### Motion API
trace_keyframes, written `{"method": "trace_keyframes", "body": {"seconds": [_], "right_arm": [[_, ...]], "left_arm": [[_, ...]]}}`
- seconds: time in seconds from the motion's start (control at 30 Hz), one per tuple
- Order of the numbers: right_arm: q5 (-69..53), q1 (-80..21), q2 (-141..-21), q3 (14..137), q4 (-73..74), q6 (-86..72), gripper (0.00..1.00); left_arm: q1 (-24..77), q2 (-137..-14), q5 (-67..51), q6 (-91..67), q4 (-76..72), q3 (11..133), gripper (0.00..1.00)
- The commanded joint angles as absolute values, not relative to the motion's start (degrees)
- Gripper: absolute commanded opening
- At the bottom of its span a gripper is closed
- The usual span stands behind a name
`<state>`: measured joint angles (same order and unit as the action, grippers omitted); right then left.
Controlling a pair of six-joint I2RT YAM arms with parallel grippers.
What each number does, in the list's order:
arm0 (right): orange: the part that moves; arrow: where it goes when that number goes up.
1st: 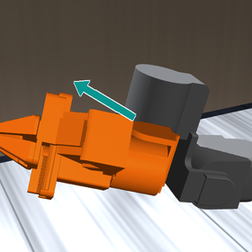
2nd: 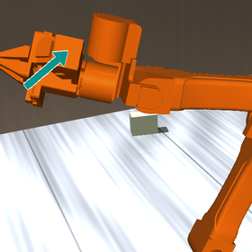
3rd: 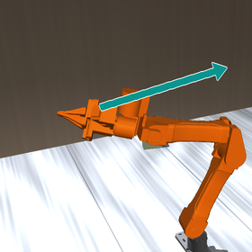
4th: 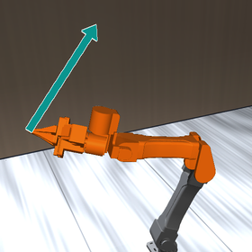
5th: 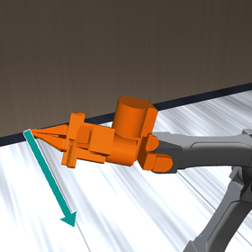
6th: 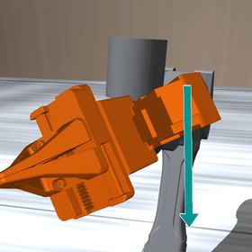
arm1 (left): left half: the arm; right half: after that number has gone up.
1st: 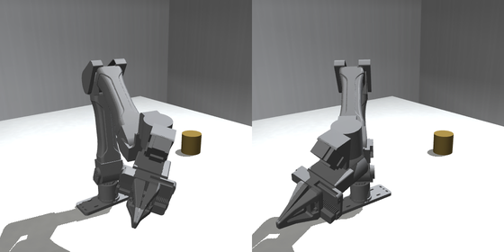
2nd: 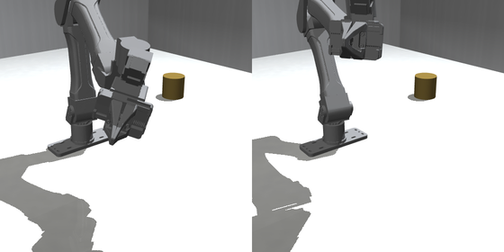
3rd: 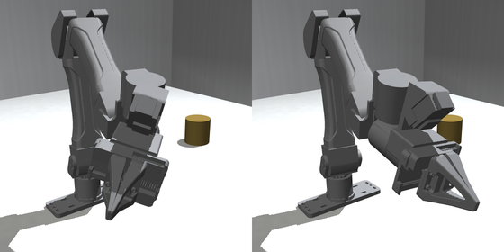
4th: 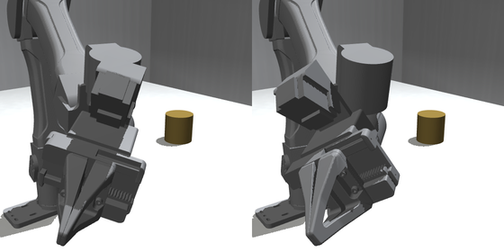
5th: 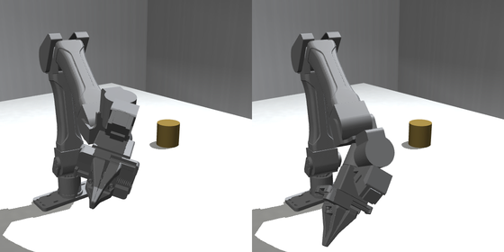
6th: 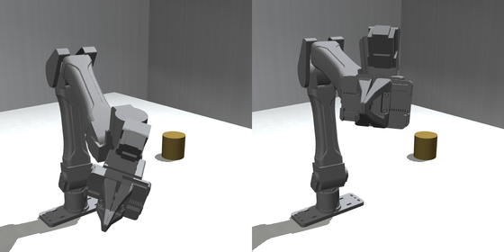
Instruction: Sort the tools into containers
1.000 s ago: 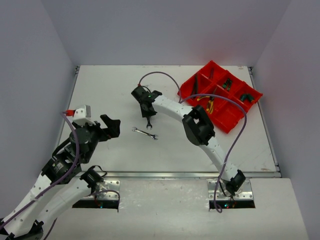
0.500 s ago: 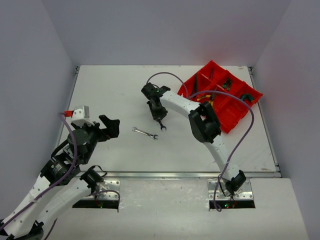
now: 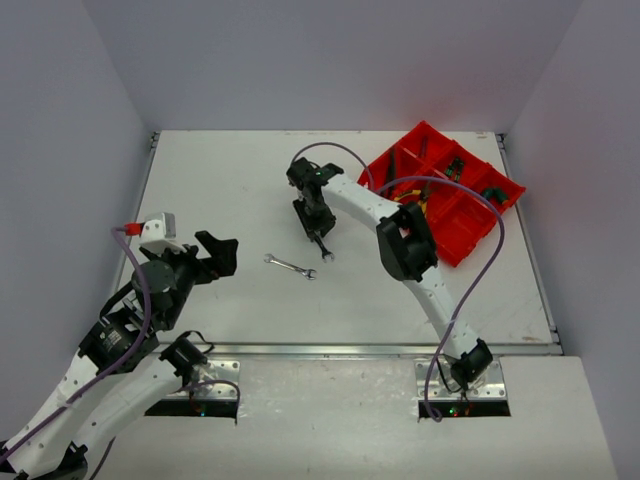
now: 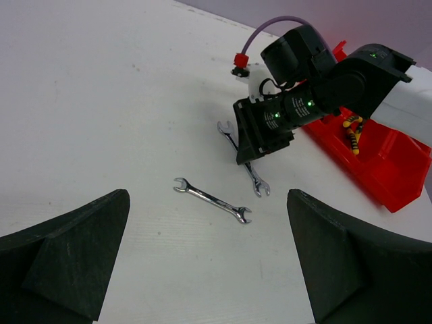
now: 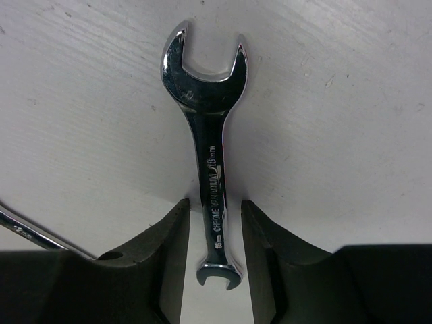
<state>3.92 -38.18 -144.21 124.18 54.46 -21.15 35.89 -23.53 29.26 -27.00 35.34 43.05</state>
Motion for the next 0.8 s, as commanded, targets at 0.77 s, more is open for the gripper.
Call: {"method": "trace_keyframes", "body": {"seconds": [0.77], "right_arm": [[6.5,-38.0,-152.5,127.1,55.2,-18.4,0.27]], "left_arm": [[35.2,-24.3,29.7,-26.5,33.0,43.2,1.0]]}}
